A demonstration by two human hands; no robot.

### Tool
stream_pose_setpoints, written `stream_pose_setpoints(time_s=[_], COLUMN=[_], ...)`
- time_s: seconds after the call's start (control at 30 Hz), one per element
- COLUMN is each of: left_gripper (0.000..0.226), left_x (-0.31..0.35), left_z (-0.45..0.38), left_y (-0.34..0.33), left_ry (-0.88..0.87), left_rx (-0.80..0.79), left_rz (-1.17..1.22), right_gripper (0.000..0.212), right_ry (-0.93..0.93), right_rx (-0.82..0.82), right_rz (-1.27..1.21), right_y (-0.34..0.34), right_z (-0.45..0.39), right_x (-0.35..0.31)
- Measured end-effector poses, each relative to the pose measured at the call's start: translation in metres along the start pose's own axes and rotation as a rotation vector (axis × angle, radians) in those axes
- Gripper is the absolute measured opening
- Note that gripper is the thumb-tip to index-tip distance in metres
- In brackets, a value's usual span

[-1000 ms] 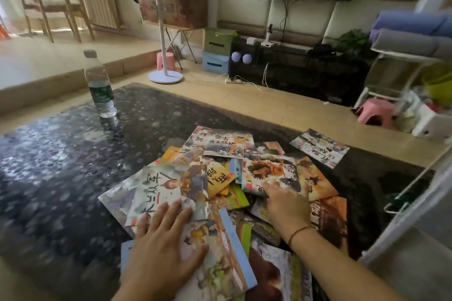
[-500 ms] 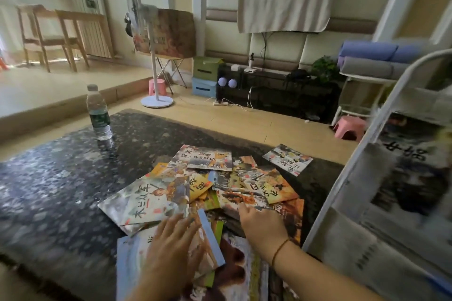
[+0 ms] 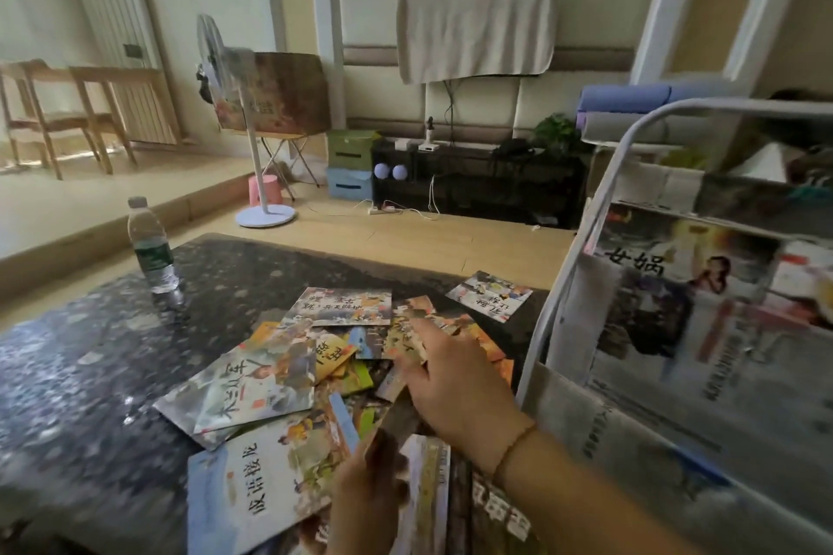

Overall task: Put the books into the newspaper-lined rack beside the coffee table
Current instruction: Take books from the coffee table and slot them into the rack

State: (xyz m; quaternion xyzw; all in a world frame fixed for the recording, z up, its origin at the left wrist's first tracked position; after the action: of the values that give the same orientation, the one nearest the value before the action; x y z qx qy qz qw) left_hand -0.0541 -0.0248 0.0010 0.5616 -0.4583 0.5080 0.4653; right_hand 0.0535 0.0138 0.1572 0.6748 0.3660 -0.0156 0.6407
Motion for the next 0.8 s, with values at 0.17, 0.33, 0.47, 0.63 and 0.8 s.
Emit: stream_pose_setpoints(time_s=[0.17, 0.33, 0.47, 0.63, 0.8], left_gripper=[0.036, 0.009, 0.035, 0.014, 0.024], left_x=[0.03, 0.047, 0.053, 0.045, 0.058], left_z=[-0.005, -0.009, -0.007, -0.014, -0.012], left_y=[0.006, -0.011, -0.037, -0.053, -0.094], left_ry=[0.016, -0.038, 0.006, 0.026, -0.039], left_rx=[-0.114, -0.342, -0.366, -0.279, -0.322], left_rz=[0.078, -0.186, 0.051, 0.046, 0.051], right_gripper=[0.047, 0.036, 0.035, 0.017, 0.022], right_ry=[0.292, 0.177, 0.024, -0.143, -0.278], right_rx=[0.15, -0.054, -0.081, -0.09, -0.045], right_rz=[0.578, 0.621, 0.405, 0.261, 0.251], right_y=[0.043, 0.045, 0.067, 0.106, 0.125], right_z=[0.038, 0.052, 0.068, 0.093, 0.118], right_x=[0.027, 0.067, 0.088, 0.12, 0.145])
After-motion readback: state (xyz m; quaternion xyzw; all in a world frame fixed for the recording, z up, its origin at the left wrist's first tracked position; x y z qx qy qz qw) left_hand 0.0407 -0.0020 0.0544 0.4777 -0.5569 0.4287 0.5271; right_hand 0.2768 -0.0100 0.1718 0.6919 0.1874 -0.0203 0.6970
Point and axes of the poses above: each hand's wrist, its own z-axis away from the middle knuckle, its own y-axis out of the back of the hand, x = y × z, the point moved 4 cm from there along -z, towards the middle knuckle, and after that the axes turned 9 degrees about -x, right-handed, at the moved point
